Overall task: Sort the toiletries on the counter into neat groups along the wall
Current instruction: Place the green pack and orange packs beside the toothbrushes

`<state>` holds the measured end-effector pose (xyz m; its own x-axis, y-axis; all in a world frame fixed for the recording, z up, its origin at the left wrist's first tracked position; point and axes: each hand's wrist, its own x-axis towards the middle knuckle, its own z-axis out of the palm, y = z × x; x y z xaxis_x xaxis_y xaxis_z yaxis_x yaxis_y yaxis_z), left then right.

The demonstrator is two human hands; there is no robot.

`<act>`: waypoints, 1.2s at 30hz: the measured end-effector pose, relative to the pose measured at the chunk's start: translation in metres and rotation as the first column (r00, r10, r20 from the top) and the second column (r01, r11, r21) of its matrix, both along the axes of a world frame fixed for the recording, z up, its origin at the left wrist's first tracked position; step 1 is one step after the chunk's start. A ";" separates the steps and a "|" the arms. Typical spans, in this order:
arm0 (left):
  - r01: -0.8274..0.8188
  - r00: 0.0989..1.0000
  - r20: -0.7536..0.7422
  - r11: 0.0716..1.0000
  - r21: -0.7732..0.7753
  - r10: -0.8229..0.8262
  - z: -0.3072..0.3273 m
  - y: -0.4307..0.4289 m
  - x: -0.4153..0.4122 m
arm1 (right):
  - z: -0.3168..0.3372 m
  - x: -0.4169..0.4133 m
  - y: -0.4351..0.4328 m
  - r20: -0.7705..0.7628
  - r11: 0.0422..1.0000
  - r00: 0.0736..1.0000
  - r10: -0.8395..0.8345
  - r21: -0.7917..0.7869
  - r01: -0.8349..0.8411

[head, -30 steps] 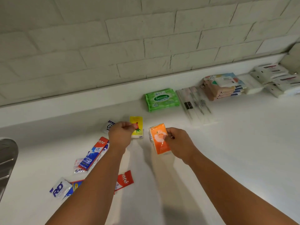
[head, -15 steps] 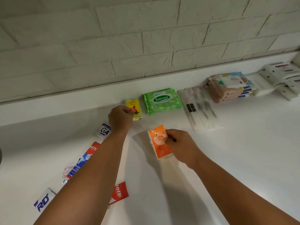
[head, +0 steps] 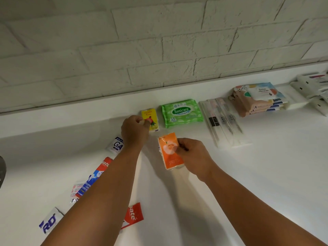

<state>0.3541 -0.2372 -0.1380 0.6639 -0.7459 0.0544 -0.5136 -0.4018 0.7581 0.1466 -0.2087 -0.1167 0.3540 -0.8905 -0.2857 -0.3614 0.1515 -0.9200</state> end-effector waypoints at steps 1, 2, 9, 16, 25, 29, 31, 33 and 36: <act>0.014 1.000 -0.005 0.999 -0.034 -0.014 0.003 0.005 -0.001 | 0.000 0.003 -0.002 0.016 1.000 1.000 -0.020 -0.008 0.020; 0.031 0.999 -0.022 0.997 -0.067 -0.033 0.006 0.011 -0.003 | 0.001 0.006 -0.003 0.038 0.999 0.998 -0.044 -0.012 0.044; 0.235 0.921 -0.307 0.970 -0.054 -0.240 0.016 0.058 -0.022 | 0.012 0.032 -0.021 0.161 0.983 0.972 -0.172 -0.034 0.180; 0.239 0.919 -0.308 0.969 -0.060 -0.246 0.020 0.060 -0.017 | 0.023 0.057 -0.038 0.067 0.984 0.987 -0.143 -0.100 0.149; 0.018 0.953 -0.301 1.000 -0.019 -0.023 0.020 0.018 0.015 | 0.016 0.063 -0.026 -0.125 0.998 0.990 -0.065 -0.028 0.062; 0.016 0.955 -0.295 0.999 0.051 -0.001 0.014 0.007 0.018 | 0.017 0.067 -0.023 -0.116 0.999 0.993 -0.037 -0.016 0.035; 0.007 0.954 -0.300 0.997 0.075 0.016 0.011 0.006 0.017 | 0.019 0.069 -0.022 -0.109 1.000 0.994 -0.004 -0.011 0.003; 0.015 0.957 -0.291 0.996 0.088 0.011 0.009 0.005 0.016 | 0.022 0.071 -0.022 -0.099 1.000 0.995 0.024 -0.017 -0.026; 0.025 0.959 -0.284 0.996 0.088 0.001 0.007 0.004 0.013 | 0.021 0.071 -0.024 -0.080 0.999 0.996 0.034 -0.005 -0.035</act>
<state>0.3675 -0.2333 -0.1310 0.6334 -0.7469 -0.2022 -0.2881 -0.4701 0.8343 0.2178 -0.2329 -0.0952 0.3609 -0.8800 -0.3086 -0.4387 0.1318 -0.8889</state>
